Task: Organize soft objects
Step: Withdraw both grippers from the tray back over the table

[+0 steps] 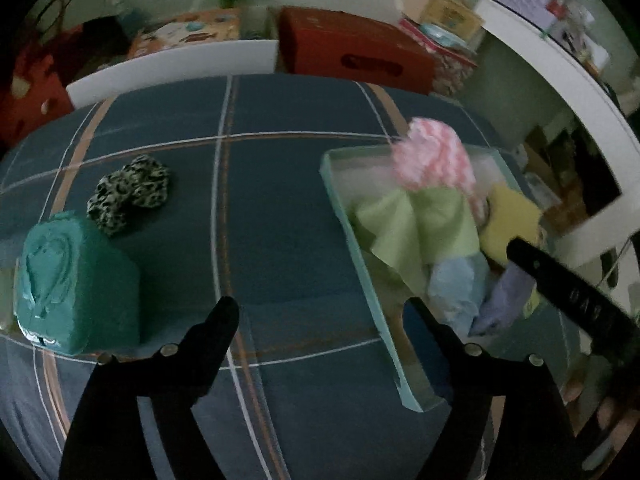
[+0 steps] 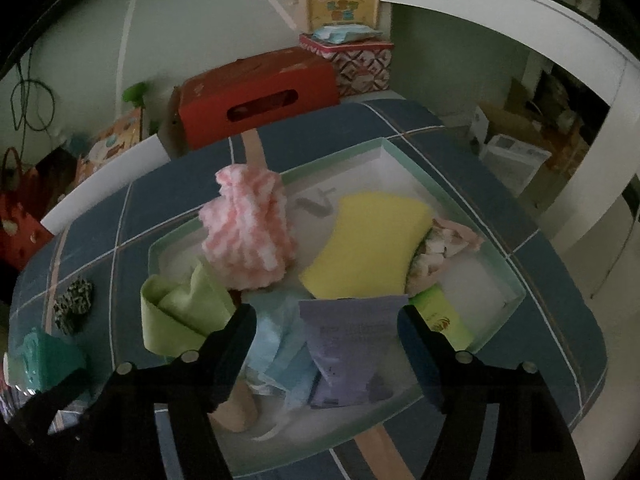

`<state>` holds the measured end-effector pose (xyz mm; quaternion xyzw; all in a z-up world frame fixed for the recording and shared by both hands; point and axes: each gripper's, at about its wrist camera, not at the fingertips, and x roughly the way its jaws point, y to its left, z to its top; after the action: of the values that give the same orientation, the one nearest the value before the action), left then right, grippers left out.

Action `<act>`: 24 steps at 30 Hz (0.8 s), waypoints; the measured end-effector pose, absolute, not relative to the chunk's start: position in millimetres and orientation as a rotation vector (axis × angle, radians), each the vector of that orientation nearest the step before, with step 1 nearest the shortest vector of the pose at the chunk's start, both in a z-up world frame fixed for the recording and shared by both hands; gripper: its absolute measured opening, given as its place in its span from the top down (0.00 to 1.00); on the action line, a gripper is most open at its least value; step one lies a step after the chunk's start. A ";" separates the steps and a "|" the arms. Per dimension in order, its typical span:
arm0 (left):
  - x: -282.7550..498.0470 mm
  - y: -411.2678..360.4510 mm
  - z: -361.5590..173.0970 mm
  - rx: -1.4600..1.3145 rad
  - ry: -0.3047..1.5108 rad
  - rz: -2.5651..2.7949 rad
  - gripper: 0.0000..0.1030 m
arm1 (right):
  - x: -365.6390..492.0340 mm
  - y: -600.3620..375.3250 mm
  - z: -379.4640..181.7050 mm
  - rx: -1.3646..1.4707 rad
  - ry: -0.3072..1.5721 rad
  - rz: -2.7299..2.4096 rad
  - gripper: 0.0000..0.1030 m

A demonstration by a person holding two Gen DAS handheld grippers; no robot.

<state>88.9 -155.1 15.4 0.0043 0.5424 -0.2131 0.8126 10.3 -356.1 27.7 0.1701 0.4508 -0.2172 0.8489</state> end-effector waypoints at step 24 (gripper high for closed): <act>104.4 -86.4 64.5 -0.053 1.006 -0.338 0.02 | 23.8 -325.9 35.6 0.293 0.935 -0.399 0.00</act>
<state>104.4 -86.4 64.5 -0.0255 0.4796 -0.1614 0.8621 23.8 -325.9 35.6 0.1400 0.4461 -0.1904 0.8632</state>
